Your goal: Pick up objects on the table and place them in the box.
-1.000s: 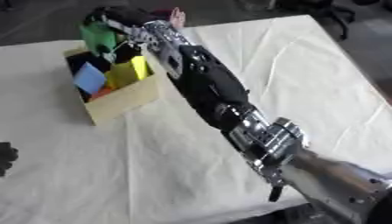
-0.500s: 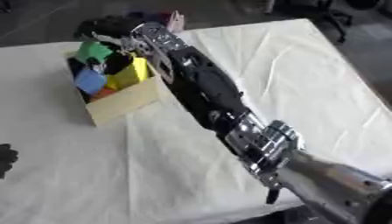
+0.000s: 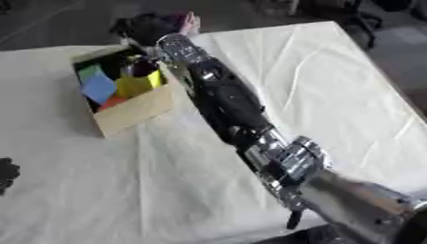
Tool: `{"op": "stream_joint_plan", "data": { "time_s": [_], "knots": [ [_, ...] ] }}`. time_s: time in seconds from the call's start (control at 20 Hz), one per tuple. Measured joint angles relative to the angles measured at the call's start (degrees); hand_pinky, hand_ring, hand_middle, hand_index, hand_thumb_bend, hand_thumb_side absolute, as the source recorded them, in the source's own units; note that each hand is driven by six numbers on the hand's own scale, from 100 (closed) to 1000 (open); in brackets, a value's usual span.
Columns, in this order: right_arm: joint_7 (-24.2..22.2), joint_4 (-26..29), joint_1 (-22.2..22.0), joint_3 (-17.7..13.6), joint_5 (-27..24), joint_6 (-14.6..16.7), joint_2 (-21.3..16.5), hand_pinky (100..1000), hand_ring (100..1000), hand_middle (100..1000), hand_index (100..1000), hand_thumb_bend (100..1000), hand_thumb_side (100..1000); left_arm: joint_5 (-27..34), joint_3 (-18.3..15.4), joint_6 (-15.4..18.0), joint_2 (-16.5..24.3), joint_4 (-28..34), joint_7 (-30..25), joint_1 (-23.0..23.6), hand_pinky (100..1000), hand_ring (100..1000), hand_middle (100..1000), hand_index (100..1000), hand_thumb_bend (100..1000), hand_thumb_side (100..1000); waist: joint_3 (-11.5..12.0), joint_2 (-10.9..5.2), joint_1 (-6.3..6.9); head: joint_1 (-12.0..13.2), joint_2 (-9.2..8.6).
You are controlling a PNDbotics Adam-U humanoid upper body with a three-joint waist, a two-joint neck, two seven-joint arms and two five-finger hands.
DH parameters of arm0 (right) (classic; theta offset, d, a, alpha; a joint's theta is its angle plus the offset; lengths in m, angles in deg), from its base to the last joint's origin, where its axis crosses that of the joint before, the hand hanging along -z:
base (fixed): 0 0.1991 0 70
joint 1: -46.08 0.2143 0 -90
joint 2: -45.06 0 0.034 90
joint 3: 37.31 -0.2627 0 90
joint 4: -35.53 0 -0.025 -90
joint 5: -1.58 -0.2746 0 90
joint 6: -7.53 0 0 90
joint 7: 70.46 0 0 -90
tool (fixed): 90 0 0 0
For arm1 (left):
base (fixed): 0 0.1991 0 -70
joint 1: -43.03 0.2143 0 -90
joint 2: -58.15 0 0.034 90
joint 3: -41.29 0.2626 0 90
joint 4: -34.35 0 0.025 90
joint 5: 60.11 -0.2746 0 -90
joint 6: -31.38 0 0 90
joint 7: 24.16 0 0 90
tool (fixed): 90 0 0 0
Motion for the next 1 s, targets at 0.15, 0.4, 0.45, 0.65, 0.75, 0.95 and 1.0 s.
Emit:
{"op": "stream_joint_plan", "data": {
  "time_s": [0.15,0.4,0.45,0.65,0.75,0.95,1.0],
  "knots": [
    [3.0,10.0,-3.8,-0.8,-8.1,-1.4,-3.1,826,756,830,938,100,167,-0.1,-0.3,-0.1,0.0,0.0,0.2,0.1,844,804,730,845,100,523,-0.8,0.0,-0.52,0.7,0.0],
    [9.0,28.3,-17.9,-4.4,-32.6,-5.6,-8.4,767,657,748,910,100,461,-0.4,-1.1,0.0,0.6,0.0,0.7,0.8,845,805,732,847,100,524,-3.0,-0.17,-1.57,2.6,0.0],
    [10.3,31.4,-21.3,-5.3,-37.7,-6.0,-9.0,758,642,733,904,100,475,-0.5,-1.2,0.1,0.6,0.0,0.8,1.0,845,805,733,847,100,526,-3.5,-0.41,-1.87,3.2,0.01],
    [13.8,39.7,-34.5,-8.5,-52.0,-6.0,-9.6,634,557,691,887,100,359,-0.8,-1.4,0.4,1.0,0.0,1.1,1.4,846,808,734,848,100,526,-4.9,-0.65,-2.39,5.6,0.0],
    [14.1,42.2,-40.1,-9.4,-56.2,-5.5,-8.5,636,552,678,882,100,545,-0.9,-1.6,0.5,1.0,0.0,1.2,1.6,846,810,736,849,100,524,-5.4,-0.66,-2.39,6.7,0.0],
    [12.0,44.6,-47.9,-9.3,-60.4,-3.5,-4.2,668,559,656,859,100,557,-0.9,-1.8,0.7,1.0,0.0,1.4,1.6,847,815,741,850,100,519,-6.2,-0.67,-2.39,8.8,0.0],
    [11.5,44.7,-49.2,-9.1,-60.8,-2.9,-3.1,668,556,646,850,100,542,-0.9,-1.8,0.7,1.0,0.0,1.5,1.6,847,817,742,850,100,518,-6.3,-0.75,-2.39,9.3,0.0]
  ]
}}
